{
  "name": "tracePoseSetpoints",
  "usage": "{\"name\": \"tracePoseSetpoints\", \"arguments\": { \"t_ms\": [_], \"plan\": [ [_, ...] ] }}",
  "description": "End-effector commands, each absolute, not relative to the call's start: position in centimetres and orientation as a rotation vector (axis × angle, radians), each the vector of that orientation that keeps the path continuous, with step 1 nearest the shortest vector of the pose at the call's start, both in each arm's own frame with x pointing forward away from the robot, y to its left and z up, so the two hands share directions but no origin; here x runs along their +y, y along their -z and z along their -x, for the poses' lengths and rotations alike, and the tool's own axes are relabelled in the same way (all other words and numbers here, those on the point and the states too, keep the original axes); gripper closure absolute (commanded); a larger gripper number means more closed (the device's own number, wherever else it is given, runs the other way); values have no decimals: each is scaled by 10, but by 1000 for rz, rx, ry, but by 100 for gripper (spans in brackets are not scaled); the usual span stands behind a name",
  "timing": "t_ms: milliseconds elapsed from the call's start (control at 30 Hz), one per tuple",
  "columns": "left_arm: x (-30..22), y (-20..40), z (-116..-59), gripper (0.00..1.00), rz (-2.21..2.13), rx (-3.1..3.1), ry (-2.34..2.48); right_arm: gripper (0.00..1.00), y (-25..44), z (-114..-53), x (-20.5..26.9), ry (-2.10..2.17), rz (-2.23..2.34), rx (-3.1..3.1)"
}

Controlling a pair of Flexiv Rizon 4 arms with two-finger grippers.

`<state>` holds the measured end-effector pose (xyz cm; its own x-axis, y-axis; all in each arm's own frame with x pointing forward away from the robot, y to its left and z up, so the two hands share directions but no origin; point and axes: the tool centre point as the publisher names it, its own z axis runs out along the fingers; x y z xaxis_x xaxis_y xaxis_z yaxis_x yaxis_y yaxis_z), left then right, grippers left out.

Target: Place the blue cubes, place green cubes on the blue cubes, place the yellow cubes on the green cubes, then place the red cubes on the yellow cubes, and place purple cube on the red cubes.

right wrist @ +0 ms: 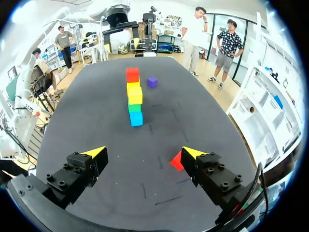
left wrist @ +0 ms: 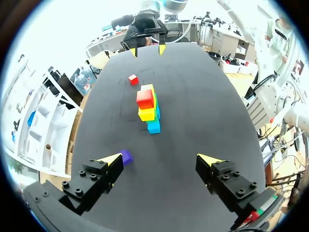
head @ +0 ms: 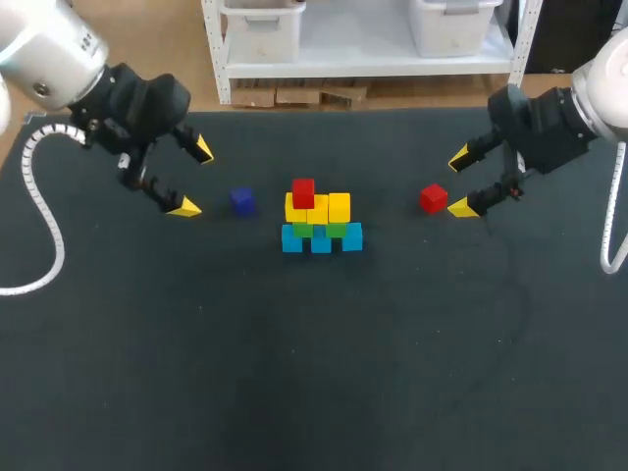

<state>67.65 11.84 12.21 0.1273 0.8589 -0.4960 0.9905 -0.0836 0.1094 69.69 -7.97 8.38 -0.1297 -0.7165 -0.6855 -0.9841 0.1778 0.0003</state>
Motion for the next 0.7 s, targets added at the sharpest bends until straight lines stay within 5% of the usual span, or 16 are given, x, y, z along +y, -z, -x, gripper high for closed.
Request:
{"name": "tracePoseSetpoints", "arguments": {
  "t_ms": [33,700],
  "plan": [
    [120,-121,-674,0,-1992,1777,424,0,-76,-704,-75,-632,1623,1876],
    [120,-121,-674,0,-1992,1777,424,0,-51,-769,-87,-634,2286,1262]
  ]
}}
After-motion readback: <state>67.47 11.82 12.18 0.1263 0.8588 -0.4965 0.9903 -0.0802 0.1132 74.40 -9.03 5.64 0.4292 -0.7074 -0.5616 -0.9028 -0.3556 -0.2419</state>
